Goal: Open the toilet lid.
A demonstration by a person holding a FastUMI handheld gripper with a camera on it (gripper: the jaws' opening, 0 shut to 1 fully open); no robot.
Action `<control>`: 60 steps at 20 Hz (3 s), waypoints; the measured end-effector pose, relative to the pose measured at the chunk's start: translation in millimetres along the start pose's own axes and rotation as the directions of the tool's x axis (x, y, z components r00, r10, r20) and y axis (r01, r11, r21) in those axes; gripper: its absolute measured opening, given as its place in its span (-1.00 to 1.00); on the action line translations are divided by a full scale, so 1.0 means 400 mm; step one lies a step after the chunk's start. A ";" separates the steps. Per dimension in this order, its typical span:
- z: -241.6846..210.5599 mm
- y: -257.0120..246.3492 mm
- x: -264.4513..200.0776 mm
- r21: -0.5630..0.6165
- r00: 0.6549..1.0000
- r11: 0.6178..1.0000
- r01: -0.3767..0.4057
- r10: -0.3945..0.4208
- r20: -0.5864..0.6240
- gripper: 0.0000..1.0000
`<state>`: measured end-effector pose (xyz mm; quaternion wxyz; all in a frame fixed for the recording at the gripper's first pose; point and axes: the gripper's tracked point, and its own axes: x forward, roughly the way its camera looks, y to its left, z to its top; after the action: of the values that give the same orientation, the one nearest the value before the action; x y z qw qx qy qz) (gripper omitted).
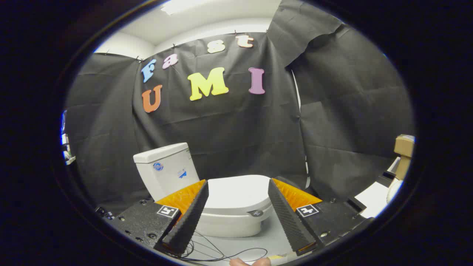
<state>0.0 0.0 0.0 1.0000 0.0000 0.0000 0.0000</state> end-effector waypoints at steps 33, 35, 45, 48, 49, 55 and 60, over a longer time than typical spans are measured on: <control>-0.028 0.024 0.060 -0.055 0.999 0.998 0.035 -0.034 0.012 1.00; 0.001 0.044 0.072 -0.071 1.000 0.997 0.006 -0.005 0.021 1.00; -0.089 0.040 0.192 0.141 0.992 0.990 0.003 0.015 -0.128 1.00; -0.141 0.039 0.220 0.167 0.986 0.986 -0.006 0.034 -0.163 1.00; -0.149 0.039 0.230 0.174 0.985 0.985 -0.011 0.041 -0.170 1.00; -0.226 0.027 0.290 0.294 0.967 0.956 0.000 0.075 -0.244 1.00; -0.299 -0.010 0.332 0.402 0.948 0.914 0.047 0.085 -0.305 1.00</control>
<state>133.0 -4.0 -119.6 0.9652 0.2066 0.1602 0.0100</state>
